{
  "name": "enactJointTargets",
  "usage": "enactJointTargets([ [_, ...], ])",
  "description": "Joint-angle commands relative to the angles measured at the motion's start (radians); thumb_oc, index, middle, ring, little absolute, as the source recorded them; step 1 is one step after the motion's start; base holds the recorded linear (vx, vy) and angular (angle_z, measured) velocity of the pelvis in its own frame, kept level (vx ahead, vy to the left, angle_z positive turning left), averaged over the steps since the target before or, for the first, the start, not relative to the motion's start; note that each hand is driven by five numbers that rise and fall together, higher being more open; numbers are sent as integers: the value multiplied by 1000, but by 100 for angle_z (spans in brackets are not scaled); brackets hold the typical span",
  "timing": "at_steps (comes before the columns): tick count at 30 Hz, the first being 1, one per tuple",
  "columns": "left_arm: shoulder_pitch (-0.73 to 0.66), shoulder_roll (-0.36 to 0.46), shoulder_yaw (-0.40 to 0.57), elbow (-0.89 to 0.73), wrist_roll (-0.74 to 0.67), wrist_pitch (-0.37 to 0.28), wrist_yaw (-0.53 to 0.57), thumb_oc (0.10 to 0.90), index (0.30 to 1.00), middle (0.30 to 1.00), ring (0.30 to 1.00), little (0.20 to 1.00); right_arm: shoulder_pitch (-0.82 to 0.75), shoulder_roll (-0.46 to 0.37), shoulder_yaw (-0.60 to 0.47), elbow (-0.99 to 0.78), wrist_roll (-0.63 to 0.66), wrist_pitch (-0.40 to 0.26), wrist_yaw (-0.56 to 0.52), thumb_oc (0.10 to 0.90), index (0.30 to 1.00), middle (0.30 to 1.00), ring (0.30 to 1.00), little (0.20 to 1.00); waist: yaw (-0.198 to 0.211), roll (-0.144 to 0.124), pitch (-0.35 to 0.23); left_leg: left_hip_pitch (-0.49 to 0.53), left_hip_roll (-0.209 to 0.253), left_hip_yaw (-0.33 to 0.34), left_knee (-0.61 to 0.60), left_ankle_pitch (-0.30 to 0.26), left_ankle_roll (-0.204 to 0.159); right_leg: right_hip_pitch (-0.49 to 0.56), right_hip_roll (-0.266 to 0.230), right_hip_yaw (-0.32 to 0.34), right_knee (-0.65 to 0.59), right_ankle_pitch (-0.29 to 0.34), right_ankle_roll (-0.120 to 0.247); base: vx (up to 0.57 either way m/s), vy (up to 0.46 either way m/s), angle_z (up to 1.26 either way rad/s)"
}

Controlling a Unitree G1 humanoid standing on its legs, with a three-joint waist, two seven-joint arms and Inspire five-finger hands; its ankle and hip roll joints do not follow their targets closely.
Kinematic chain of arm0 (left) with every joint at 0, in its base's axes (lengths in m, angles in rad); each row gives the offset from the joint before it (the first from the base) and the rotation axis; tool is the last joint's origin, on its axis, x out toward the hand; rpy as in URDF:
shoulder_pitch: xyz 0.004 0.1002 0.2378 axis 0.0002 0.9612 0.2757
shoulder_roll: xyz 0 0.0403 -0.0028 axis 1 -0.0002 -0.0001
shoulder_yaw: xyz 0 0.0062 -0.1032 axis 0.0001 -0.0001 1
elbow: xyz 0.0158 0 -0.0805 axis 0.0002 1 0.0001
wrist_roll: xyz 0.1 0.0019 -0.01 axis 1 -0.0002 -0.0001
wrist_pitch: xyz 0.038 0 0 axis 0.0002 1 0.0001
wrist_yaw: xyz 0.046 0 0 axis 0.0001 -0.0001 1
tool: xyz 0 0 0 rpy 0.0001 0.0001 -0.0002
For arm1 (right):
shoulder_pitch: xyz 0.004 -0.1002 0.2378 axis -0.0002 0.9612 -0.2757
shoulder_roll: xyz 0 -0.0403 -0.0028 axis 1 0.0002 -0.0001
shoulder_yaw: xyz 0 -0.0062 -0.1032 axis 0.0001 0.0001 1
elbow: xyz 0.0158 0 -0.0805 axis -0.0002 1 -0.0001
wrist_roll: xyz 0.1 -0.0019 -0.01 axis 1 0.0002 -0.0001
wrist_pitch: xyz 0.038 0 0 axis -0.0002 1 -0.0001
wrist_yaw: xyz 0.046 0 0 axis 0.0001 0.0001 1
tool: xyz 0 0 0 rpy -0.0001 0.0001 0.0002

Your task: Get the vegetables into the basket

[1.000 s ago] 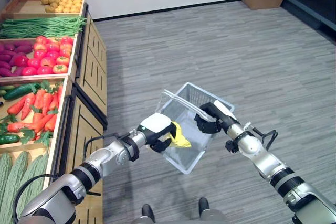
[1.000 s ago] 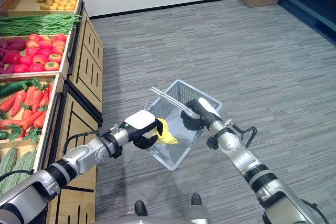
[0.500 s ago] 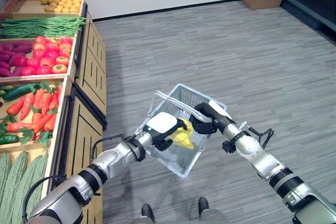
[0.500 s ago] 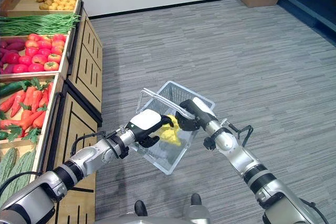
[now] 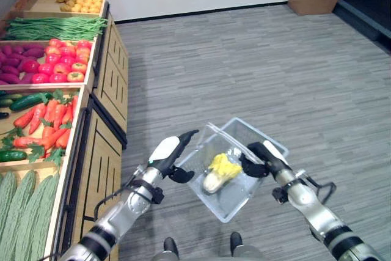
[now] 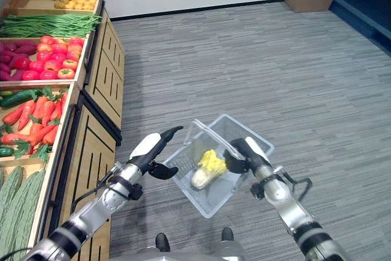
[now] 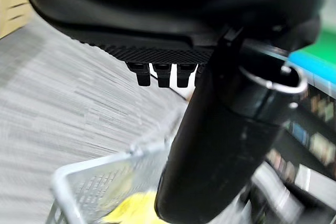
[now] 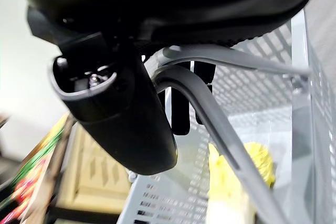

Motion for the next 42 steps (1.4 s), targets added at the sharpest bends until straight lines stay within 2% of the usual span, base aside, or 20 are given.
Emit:
enactJointTargets([
  [1,-55,50,77,-27,-215,-66,-51,900,1000,1000,1000,1000,-124,-18,-144,-47,-19,-100,-109,400,300,300,300,300,18,-29,-64,55,6,-79,2,-86,-48,33,-12,-45,5,-88,35,0,0,0],
  [6,114,52,198,-17,-397,-33,-152,900,1000,1000,1000,1000,-40,-28,-244,37,-55,-80,-123,400,300,300,300,300,31,-27,-54,49,4,-94,3,-83,-45,35,-15,-56,5,-87,35,-3,-1,6],
  [10,183,47,244,34,-387,-11,-175,900,1000,1000,1000,1000,-4,-23,-275,103,-63,-71,-125,400,300,300,300,300,35,-26,-50,45,3,-99,3,-81,-44,35,-17,-60,5,-86,35,-12,3,7],
  [11,217,50,259,156,-228,1,-160,900,1000,1000,1000,1000,39,-4,-299,180,-66,-66,-125,400,300,300,300,300,38,-26,-47,41,2,-102,5,-81,-44,33,-18,-62,5,-85,35,-13,-2,4],
  [12,215,48,256,160,-225,-1,-157,900,1000,1000,1000,1000,38,-4,-299,182,-66,-68,-125,400,300,300,300,300,38,-26,-47,41,2,-102,5,-81,-44,33,-18,-62,5,-86,35,0,0,0],
  [13,204,49,248,274,-19,7,-101,900,1000,1000,1000,1000,57,23,-312,229,-71,-74,-151,400,300,300,300,300,37,-24,-44,38,1,-103,5,-81,-44,31,-19,-64,5,-86,36,0,0,0],
  [16,192,-37,224,533,141,58,-22,900,1000,1000,1000,1000,97,62,-312,329,-88,-77,-192,400,300,300,300,300,36,-22,-42,34,-1,-102,5,-81,-44,23,-21,-64,5,-84,39,-11,3,1],
  [17,188,-41,221,541,144,55,-17,900,1000,1000,1000,1000,97,62,-312,329,-90,-77,-194,400,300,300,300,300,36,-21,-43,34,-1,-102,5,-81,-45,22,-21,-64,5,-84,39,0,0,0],
  [18,181,-96,235,657,131,85,3,900,1000,1000,1000,1000,107,80,-310,384,-86,-74,-204,400,300,300,300,300,34,-22,-43,33,-1,-100,6,-80,-44,19,-21,-61,5,-82,38,0,0,0],
  [19,177,-99,234,664,132,82,7,900,1000,1000,1000,1000,104,78,-309,386,-86,-75,-204,400,300,300,300,300,33,-20,-43,33,-1,-99,6,-80,-44,19,-21,-60,5,-82,38,-30,7,-1],
  [20,151,-166,255,816,83,115,29,900,1000,1000,1000,1000,111,97,-299,437,-74,-63,-206,400,300,300,300,300,26,-22,-42,34,-1,-96,6,-79,-44,17,-19,-56,5,-79,36,-27,5,-3],
  [21,138,-191,268,880,66,131,39,900,1000,1000,1000,1000,111,107,-298,468,-59,-59,-206,400,300,300,300,300,24,-22,-43,33,0,-94,5,-78,-43,15,-19,-54,5,-79,35,-35,10,-3],
  [25,91,-258,291,1091,45,172,83,900,1000,1000,1000,1000,98,146,-294,572,6,-55,-213,400,300,300,300,300,14,-23,-44,32,0,-85,2,-76,-44,6,-18,-47,5,-75,32,-21,4,-5],
  [35,63,-322,294,1205,23,209,116,900,1000,1000,1000,1000,87,185,-249,721,54,-43,-204,400,300,300,300,300,6,-25,-36,30,8,-77,2,-74,-49,-1,-8,-38,5,-75,25,-1,-14,-6],
  [37,56,-337,324,1221,-46,216,128,900,1000,1000,1000,1000,81,195,-238,763,60,-35,-202,400,300,300,300,300,6,-26,-30,27,13,-77,2,-70,-52,-4,-3,-40,5,-77,22,2,-40,0],
  [42,31,-357,324,1227,-121,217,135,900,1000,1000,1000,1000,63,208,-205,796,55,-19,-200,400,300,300,300,300,5,-21,-6,18,32,-81,2,-53,-62,-18,11,-40,22,-88,11,-9,-88,0],
])
